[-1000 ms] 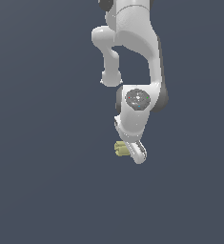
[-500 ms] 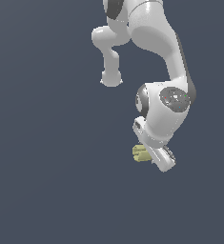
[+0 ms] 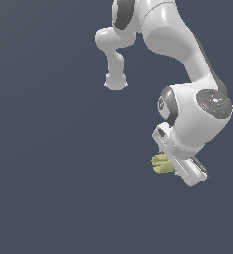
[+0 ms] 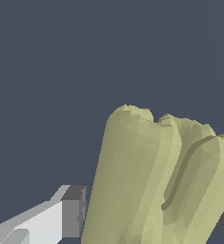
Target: Pick up the object and move it to a goal position.
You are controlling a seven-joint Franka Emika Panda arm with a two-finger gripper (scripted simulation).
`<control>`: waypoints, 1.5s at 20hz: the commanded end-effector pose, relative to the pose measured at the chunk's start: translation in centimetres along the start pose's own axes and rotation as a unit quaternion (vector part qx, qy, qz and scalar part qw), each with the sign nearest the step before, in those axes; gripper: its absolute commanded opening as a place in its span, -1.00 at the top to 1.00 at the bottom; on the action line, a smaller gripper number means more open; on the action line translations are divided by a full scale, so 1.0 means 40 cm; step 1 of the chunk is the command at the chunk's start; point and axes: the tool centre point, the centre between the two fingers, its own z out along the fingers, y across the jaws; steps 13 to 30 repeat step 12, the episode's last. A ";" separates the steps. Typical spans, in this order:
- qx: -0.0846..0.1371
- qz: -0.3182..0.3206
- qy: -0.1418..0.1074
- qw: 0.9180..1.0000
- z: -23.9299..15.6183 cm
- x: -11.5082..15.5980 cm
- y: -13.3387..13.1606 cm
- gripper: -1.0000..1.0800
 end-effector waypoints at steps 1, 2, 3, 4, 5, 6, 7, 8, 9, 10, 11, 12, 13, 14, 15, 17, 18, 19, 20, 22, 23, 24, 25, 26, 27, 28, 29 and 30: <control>0.000 0.000 0.000 1.000 -0.009 -0.011 -0.017 1.00; 0.000 0.000 0.000 1.000 -0.011 -0.014 -0.022 1.00; 0.000 0.000 0.000 1.000 -0.013 -0.018 -0.026 1.00; 0.000 0.000 0.000 1.000 -0.015 -0.020 -0.030 1.00; 0.000 0.000 0.000 1.000 -0.017 -0.022 -0.034 1.00; 0.000 0.000 0.000 1.000 -0.018 -0.024 -0.037 1.00; 0.000 0.000 0.000 1.000 -0.019 -0.026 -0.039 1.00; 0.000 0.000 0.000 1.000 -0.020 -0.027 -0.041 1.00; 0.000 0.000 0.000 1.000 -0.021 -0.028 -0.043 1.00; 0.000 0.000 0.000 1.000 -0.021 -0.029 -0.044 1.00; 0.000 0.000 0.000 1.000 -0.022 -0.030 -0.045 1.00; 0.000 0.000 0.000 1.000 -0.022 -0.030 -0.045 1.00; 0.000 0.000 0.000 1.000 -0.022 -0.030 -0.045 1.00; 0.000 0.000 0.000 1.000 -0.022 -0.030 -0.045 1.00; 0.000 0.000 0.000 1.000 -0.022 -0.030 -0.045 1.00; 0.000 0.000 0.000 1.000 -0.022 -0.030 -0.045 1.00; 0.000 0.000 0.000 1.000 -0.022 -0.030 -0.045 1.00; 0.000 0.000 0.000 1.000 -0.022 -0.030 -0.045 1.00; 0.000 0.000 0.000 1.000 -0.022 -0.030 -0.045 1.00; 0.000 0.000 0.000 1.000 -0.022 -0.030 -0.045 1.00; 0.000 0.000 0.000 1.000 -0.022 -0.030 -0.045 1.00; 0.000 0.000 0.000 1.000 -0.022 -0.030 -0.045 1.00; 0.000 0.000 0.000 1.000 -0.022 -0.030 -0.045 1.00; 0.000 0.000 0.000 1.000 -0.022 -0.030 -0.045 1.00; 0.000 0.000 0.000 1.000 -0.022 -0.030 -0.045 1.00; 0.000 0.000 0.000 1.000 -0.022 -0.030 -0.045 1.00; 0.000 0.000 0.000 1.000 -0.022 -0.030 -0.045 1.00; 0.000 0.000 0.000 1.000 -0.022 -0.030 -0.045 1.00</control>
